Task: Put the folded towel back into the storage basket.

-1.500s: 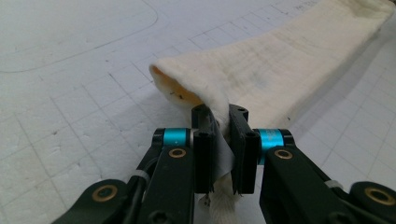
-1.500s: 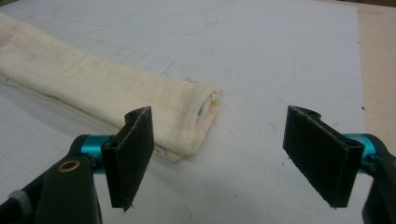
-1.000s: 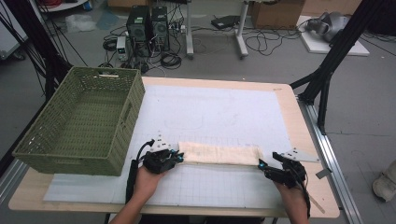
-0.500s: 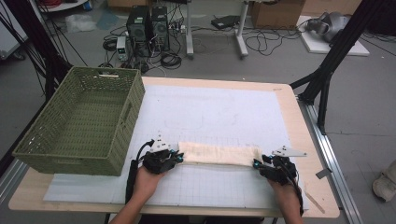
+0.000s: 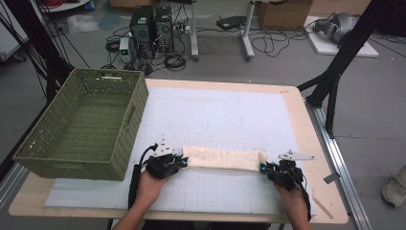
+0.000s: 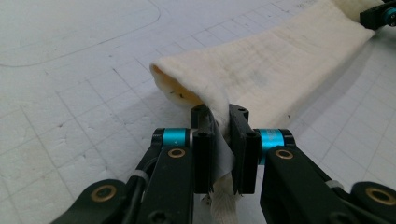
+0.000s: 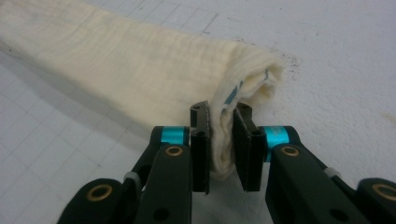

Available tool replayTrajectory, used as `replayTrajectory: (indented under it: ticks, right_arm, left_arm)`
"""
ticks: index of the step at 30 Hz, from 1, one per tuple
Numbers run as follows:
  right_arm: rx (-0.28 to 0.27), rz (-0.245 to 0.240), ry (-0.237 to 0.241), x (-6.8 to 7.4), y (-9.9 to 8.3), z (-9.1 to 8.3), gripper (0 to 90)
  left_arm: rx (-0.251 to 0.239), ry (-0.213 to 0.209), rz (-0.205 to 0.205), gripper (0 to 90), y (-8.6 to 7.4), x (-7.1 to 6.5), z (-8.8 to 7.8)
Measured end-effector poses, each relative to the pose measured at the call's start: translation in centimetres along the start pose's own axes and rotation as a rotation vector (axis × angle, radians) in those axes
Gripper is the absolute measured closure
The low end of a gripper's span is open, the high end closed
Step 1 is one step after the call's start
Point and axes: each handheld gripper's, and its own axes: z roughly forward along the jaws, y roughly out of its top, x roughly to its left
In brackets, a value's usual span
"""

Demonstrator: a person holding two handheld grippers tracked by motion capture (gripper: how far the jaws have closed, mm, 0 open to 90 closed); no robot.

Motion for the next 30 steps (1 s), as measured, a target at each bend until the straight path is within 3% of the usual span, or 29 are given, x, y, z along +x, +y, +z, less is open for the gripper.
replayTrajectory:
  ticks: [8,12,25,30]
  right_arm:
    - [0.003,-0.022,-0.007,0.1,0.1,0.0,80.7]
    - [-0.010,-0.038,-0.017,0.2,0.1,-0.3,81.5]
    - [-0.111,-0.051,0.026,-0.3,0.4,-1.8,81.5]
    - [-0.148,-0.060,0.032,-0.4,0.6,-2.3,81.5]
  left_arm:
    - [-0.002,0.006,0.007,80.9,0.0,0.0,-0.1]
    - [-0.027,0.006,0.017,81.1,0.3,-0.1,-0.5]
    - [-0.087,-0.011,0.031,81.3,1.0,-0.2,-1.8]
    - [-0.118,-0.021,0.062,81.3,1.3,-0.5,-2.2]
